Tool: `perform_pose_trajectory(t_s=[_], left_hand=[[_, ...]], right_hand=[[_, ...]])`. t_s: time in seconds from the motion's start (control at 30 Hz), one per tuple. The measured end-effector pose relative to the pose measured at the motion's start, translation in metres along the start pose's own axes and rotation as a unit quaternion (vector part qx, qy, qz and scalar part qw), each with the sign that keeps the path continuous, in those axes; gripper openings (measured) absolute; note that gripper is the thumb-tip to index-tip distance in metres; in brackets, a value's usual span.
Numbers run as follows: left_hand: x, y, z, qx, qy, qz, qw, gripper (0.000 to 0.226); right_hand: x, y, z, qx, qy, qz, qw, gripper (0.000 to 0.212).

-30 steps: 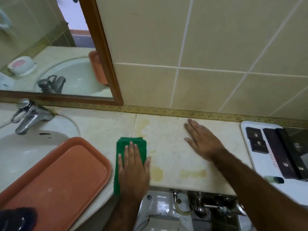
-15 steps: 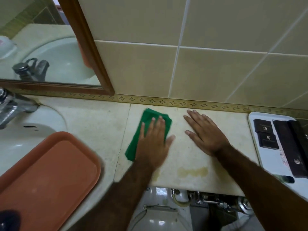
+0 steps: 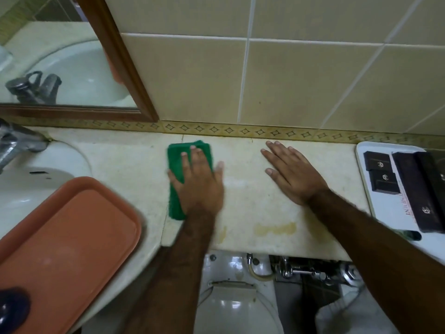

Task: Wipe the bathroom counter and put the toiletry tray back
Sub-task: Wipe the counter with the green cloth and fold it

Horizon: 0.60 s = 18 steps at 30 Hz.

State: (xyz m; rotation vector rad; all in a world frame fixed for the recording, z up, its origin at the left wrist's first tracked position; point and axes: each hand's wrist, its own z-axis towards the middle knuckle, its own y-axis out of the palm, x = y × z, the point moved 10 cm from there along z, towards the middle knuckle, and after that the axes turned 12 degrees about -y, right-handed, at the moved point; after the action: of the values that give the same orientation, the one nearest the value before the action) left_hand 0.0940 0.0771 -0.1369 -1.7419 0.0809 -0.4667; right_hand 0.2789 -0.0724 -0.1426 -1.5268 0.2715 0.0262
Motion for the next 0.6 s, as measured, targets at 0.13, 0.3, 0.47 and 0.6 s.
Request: perform_pose_trajectory(t_s=[0.13,0.3,0.47,0.6], left_hand=[[0.049,0.035,-0.094,-0.03,0.169,0.036,0.985,0.076],[-0.012,0.033,-0.122,-0.04,0.153,0.068,0.985,0.074],[-0.044,0.003,-0.033,-0.017,0.016,0.05,0.998,0.076],[0.012,0.004,0.013,-0.01,-0.001,0.023,1.0,0.08]], right_hand=[[-0.002,-0.003,0.0,-0.002,0.001,0.005,1.0,0.057],[-0.003,-0.003,0.0,-0.006,0.002,0.008,1.0,0.057],[-0.005,-0.006,0.001,0.001,0.0,0.006,1.0,0.055],[-0.004,-0.007,0.0,0.008,-0.001,0.009,1.0,0.054]])
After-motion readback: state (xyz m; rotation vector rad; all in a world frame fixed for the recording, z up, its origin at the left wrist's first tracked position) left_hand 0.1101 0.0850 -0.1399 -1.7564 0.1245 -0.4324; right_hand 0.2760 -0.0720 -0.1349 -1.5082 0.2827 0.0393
